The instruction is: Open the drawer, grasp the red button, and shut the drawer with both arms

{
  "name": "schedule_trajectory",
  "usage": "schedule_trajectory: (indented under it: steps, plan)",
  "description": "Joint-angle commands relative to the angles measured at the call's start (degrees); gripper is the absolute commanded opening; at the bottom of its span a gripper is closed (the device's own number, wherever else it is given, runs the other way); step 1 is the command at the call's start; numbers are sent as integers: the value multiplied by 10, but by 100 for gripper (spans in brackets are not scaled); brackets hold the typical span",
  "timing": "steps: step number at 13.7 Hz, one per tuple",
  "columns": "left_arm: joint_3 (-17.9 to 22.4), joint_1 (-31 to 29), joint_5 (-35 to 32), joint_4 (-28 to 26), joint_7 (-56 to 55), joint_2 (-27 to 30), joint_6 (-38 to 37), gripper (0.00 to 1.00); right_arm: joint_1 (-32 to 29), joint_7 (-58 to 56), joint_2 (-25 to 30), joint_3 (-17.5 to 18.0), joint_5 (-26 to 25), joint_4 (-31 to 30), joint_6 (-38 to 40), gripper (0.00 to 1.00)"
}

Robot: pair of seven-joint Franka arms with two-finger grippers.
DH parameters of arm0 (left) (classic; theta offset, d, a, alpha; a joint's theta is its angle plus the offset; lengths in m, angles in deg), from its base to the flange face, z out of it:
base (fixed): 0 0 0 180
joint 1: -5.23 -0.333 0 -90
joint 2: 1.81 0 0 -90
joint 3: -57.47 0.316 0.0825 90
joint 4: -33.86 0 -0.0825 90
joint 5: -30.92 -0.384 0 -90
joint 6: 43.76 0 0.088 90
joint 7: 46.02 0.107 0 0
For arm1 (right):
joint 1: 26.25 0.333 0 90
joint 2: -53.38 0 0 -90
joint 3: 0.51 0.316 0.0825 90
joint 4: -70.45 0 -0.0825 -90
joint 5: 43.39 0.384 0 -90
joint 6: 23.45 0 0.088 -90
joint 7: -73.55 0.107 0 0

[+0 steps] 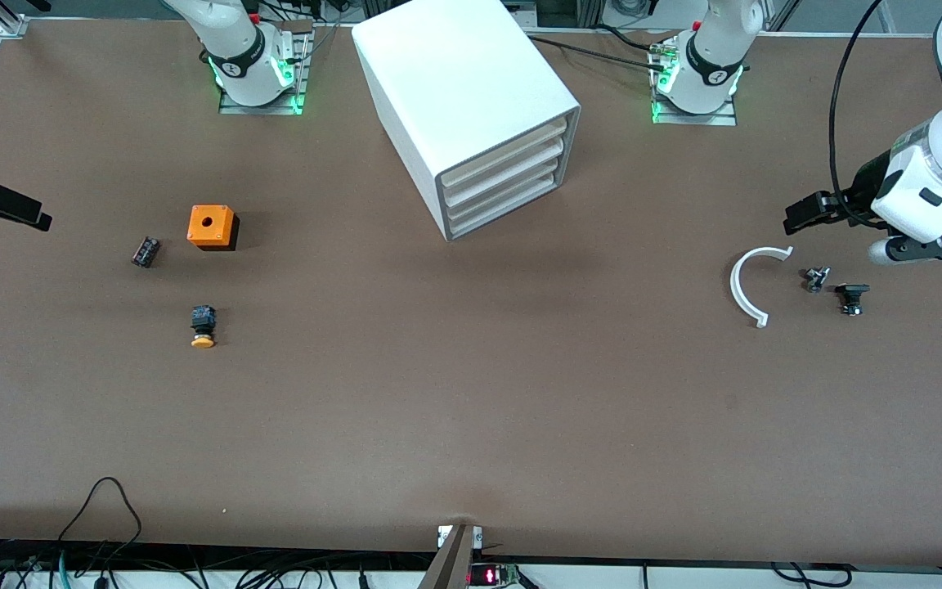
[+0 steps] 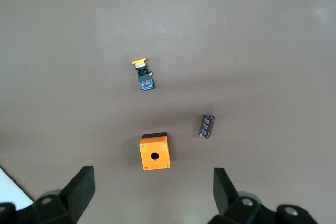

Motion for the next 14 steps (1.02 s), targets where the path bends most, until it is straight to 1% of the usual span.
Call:
schedule_trajectory:
  steps: [1, 6, 8, 9, 10, 11, 12, 13, 14]
  plan:
    - [0, -5, -9, 0, 15, 10, -13, 100, -1, -3, 27, 3, 0, -27, -12, 100]
    - [0, -5, -4, 5, 17, 3, -20, 100, -1, 3, 22, 3, 5, -25, -13, 100]
    - [-1, -5, 0, 5, 15, -9, -20, 100, 1, 6, 19, 3, 4, -23, -14, 100]
    - [-2, -5, 9, 5, 15, -19, -24, 100, 2, 6, 19, 4, 4, -24, -14, 100]
    - [-1, -5, 41, 3, 16, -32, -36, 100, 2, 6, 23, 5, 4, -29, -20, 100]
    - [-2, -4, 68, 2, 17, -47, -53, 100, 2, 8, 29, 10, 0, -41, -24, 100]
    - [-6, 2, 78, 3, 18, -66, -63, 100, 2, 12, 27, 17, 0, -40, -25, 100]
    - [-15, 6, 79, 3, 18, -83, -64, 100, 2, 12, 25, 18, 0, -38, -26, 100]
    - [-36, 6, 86, -1, 18, -102, -64, 100, 2, 12, 25, 18, 0, -38, -25, 100]
